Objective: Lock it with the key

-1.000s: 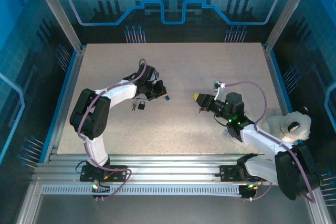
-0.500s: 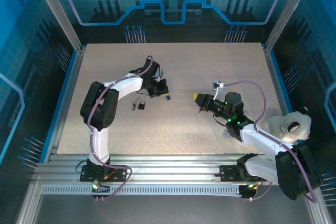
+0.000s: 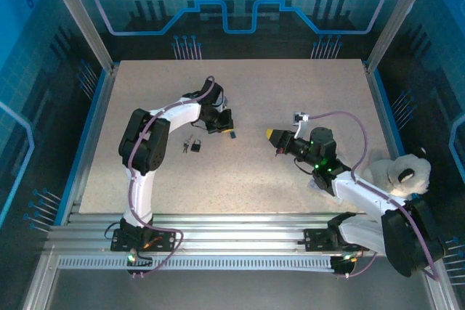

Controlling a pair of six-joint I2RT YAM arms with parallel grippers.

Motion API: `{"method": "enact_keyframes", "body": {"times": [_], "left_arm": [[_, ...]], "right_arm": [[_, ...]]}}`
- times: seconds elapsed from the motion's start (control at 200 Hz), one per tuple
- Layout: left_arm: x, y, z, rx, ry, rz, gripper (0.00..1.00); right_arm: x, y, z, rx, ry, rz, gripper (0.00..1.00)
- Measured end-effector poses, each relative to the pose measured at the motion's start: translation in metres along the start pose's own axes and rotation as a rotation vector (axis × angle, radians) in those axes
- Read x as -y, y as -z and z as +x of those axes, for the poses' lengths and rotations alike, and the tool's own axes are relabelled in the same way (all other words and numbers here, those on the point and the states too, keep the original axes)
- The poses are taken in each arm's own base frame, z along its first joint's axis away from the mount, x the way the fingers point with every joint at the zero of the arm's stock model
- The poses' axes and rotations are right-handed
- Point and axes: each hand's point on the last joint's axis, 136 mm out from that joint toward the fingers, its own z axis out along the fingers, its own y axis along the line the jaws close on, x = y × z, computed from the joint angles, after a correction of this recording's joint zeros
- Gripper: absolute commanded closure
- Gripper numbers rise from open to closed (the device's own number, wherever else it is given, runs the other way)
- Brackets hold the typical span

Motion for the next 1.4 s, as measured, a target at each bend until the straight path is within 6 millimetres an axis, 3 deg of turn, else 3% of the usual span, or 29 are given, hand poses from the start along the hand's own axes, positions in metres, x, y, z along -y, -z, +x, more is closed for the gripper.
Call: {"method": "enact_keyframes", "body": {"times": [0.07,0.205,0.686,0.901,0.991,1.096,1.181,1.261,1.396], "left_arm": [[0.0,0.0,0.0,-0.005,-0.005,0.001,0.91],[0.0,0.001,0.001,-0.009,-0.009,-0.004,0.85],[-0.003,0.0,0.003,-0.022,-0.018,-0.019,0.79],[-0.004,0.001,0.001,-0.011,-0.019,-0.028,0.65],[-0.002,0.006,0.0,0.006,-0.016,-0.026,0.53],[0.004,0.025,0.005,0.042,-0.01,-0.013,0.37],[0.017,0.052,0.009,0.102,-0.03,0.006,0.28],[0.034,0.083,0.012,0.183,-0.064,0.029,0.02],[0.059,0.138,0.028,0.346,-0.147,0.053,0.01]], "right_arm": [[0.0,0.0,0.001,-0.003,0.0,0.0,1.0],[-0.001,-0.001,0.002,-0.007,0.004,-0.002,1.0],[-0.002,-0.001,0.003,-0.007,0.016,-0.002,1.0],[-0.002,-0.002,0.005,-0.016,0.019,0.0,1.0],[-0.002,-0.002,0.006,-0.018,0.022,0.003,1.0],[-0.002,-0.003,0.009,-0.027,0.027,0.008,1.0],[-0.002,-0.004,0.008,-0.027,0.037,0.013,1.0],[-0.002,-0.006,0.009,-0.027,0.046,0.02,1.0],[0.002,-0.012,0.016,-0.043,0.061,0.046,1.0]]}}
